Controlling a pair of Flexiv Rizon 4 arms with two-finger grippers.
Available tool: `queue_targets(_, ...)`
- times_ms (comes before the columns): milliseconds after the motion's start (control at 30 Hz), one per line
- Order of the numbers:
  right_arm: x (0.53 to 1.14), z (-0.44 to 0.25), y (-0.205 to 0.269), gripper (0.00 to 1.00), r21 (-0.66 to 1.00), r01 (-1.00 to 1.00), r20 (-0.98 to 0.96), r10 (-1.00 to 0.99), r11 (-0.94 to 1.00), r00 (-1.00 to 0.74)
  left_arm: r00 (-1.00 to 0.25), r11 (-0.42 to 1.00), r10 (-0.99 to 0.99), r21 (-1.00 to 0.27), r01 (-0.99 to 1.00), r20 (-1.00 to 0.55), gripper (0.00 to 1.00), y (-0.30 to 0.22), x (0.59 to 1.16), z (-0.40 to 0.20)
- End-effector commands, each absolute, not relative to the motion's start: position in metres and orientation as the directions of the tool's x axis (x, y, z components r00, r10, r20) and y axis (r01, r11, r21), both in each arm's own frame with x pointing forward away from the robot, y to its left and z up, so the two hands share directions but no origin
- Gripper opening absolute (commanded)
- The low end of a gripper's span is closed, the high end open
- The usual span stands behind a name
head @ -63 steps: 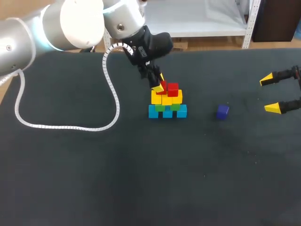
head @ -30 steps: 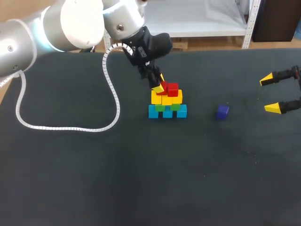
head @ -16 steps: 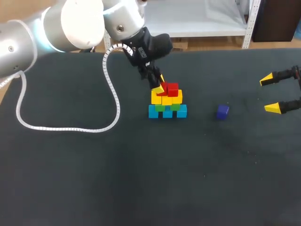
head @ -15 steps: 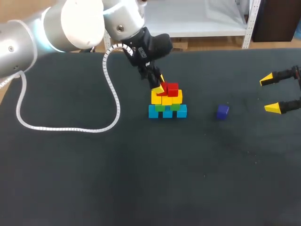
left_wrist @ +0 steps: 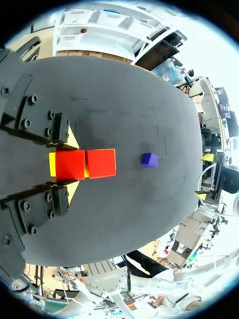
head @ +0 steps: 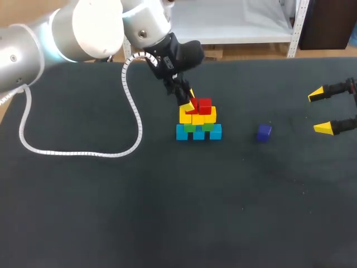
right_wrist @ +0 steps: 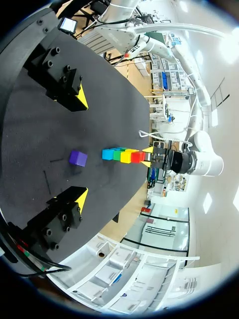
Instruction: Place the blue cubes, place green cubes on the blue cubes, place the yellow cubes on the green cubes, then place the red cubes on the yellow cubes, and place purple cube on the red cubes.
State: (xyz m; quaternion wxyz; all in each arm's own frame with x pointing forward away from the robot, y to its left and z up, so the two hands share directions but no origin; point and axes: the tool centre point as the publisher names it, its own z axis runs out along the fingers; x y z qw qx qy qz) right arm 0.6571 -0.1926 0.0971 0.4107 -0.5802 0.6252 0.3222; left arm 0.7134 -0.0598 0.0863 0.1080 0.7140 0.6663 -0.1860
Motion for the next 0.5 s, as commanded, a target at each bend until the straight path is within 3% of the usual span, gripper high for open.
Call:
queue_targets(33, 0.6574, 0.0966, -0.1922, 1.00, -0.075, -0.990, -0.888, -0.460, 0.119, 0.012, 0.042, -0.090, 0.913, -0.101, 0.991, -0.406, 0.35, -0.0609, 0.7168, 0.0866)
queue_targets(500, 0.6574, 0.0966, -0.1922, 1.00, -0.075, -0.990, -0.888, -0.460, 0.119, 0.012, 0.050, -0.097, 0.911, -0.096, 0.991, -0.410, 0.36, -0.0630, 0.7180, 0.0870)
